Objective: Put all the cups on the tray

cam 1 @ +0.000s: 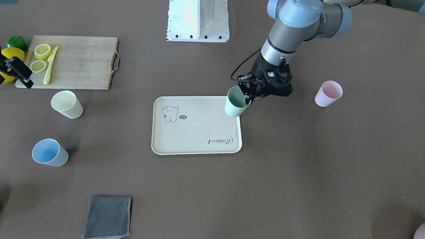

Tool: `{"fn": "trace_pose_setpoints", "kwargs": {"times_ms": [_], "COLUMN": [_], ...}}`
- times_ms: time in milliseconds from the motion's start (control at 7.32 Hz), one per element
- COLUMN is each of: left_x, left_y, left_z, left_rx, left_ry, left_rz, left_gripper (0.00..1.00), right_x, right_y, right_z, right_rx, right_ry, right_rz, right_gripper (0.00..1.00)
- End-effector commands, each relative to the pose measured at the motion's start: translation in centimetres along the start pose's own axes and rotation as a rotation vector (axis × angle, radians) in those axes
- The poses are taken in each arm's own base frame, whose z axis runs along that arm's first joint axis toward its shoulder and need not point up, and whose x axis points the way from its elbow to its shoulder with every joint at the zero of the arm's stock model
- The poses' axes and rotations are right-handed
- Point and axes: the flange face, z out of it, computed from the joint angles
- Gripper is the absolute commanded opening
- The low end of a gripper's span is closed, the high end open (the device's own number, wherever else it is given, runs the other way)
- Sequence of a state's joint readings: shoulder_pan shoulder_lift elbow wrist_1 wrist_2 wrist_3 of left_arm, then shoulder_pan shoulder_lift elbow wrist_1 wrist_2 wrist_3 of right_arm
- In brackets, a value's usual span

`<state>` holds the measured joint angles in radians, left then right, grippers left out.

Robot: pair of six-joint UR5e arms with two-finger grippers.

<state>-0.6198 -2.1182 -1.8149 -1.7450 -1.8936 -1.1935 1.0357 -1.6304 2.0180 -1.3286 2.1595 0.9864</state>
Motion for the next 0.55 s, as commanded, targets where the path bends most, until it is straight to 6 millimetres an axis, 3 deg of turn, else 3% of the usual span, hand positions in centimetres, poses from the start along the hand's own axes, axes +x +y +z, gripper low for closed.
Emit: {"fn": "trace_pose_setpoints", "kwargs": {"times_ms": [0, 410], "left_x": [3.1, 3.2], "left_y": [4.3, 3.8], "left_z": [2.5, 4.2], "left_rx": [-0.002, 0.04], "left_ry": [-0.009, -0.049], "left_rz": [0.002, -0.006], "left_gripper": [0.0, 0.0], "right_x": [-2.0, -5.0], "right_y": [0.4, -0.4], "right_z": [1.2, 1.4], "right_rx": [-0.025, -0.051], "right_ry": [-0.007, 0.021], "right_rz": [-0.038, -0.039], "right_gripper": [0.99, 0.99]}}
